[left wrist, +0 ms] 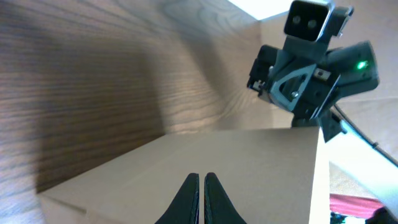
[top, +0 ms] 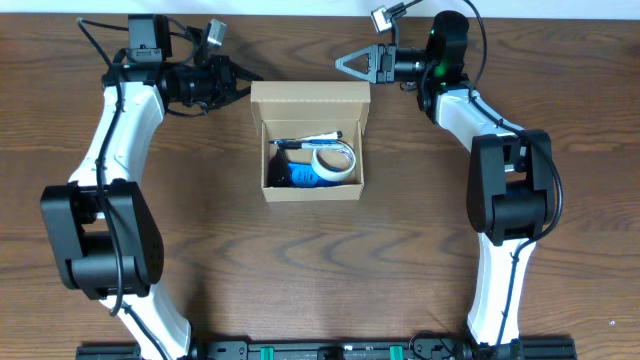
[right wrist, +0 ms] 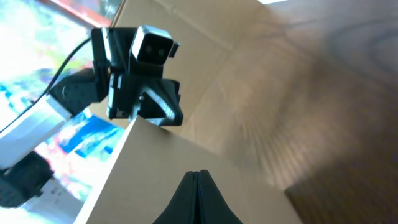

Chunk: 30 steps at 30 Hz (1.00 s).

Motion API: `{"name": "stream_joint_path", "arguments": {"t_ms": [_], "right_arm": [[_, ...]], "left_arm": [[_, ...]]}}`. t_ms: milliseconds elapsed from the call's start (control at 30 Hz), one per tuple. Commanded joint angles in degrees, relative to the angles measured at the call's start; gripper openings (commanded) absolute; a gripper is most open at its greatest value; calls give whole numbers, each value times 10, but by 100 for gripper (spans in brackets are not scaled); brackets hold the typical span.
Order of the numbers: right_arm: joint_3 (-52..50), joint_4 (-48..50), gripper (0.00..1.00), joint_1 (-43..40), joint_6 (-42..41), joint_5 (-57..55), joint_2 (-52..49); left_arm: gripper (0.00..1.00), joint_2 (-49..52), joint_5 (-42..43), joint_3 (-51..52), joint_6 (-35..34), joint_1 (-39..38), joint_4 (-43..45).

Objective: Pack container
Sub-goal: 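Push the lid flap over the box with both grippers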

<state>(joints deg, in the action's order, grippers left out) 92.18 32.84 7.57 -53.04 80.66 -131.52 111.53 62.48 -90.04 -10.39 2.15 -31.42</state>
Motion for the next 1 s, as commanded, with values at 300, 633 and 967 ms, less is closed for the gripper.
{"name": "stream_joint_path", "arguments": {"t_ms": [300,633,967], "right_arm": [[8,-20,2,23,-101,87,10],[8,80,2,31,-149,79,10],[32,529,2,28,-477,76,10]], "left_arm": [[6,-32,-32,-10,161,0,-137],[5,-74,-92,-10,194,0,-185],[6,-172,-151,-10,200,0,-193]]}}
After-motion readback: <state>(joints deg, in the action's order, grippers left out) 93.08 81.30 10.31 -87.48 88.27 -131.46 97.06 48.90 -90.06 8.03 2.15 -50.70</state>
